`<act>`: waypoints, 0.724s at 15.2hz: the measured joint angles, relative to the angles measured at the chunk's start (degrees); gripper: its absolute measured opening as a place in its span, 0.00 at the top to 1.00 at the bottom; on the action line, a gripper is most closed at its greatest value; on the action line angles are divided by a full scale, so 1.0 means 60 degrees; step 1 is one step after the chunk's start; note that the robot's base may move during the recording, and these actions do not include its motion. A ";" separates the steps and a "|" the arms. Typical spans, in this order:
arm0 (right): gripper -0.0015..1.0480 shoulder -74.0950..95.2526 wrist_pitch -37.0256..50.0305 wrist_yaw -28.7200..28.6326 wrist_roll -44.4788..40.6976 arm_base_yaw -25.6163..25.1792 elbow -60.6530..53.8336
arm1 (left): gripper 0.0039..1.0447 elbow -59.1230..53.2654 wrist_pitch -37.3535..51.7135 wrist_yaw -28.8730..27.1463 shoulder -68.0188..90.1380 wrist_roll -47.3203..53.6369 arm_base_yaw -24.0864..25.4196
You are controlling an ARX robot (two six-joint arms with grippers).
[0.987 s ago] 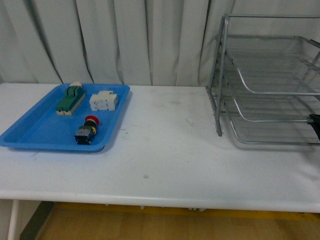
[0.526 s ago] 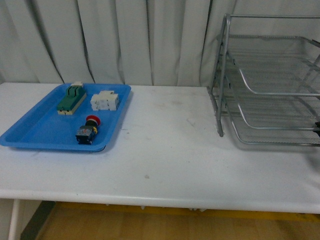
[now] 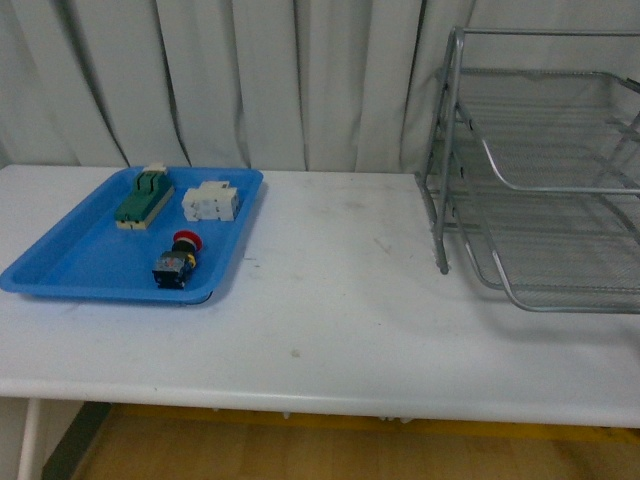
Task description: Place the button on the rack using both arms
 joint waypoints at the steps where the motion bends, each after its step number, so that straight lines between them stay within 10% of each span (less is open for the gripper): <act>1: 0.96 -0.0084 0.0018 -0.0080 -0.0025 -0.0069 -0.0259 | 0.06 0.0000 0.0000 0.0004 0.0000 0.0000 0.0000; 4: 0.95 -0.0204 0.0062 -0.0237 -0.0208 -0.0222 -0.0754 | 0.06 0.0000 0.0000 0.0000 0.0000 0.0000 0.0000; 11: 0.11 -0.0255 -0.0470 -0.0317 -0.0962 -0.0375 -0.1162 | 0.06 0.0000 0.0000 0.0000 0.0000 0.0000 0.0000</act>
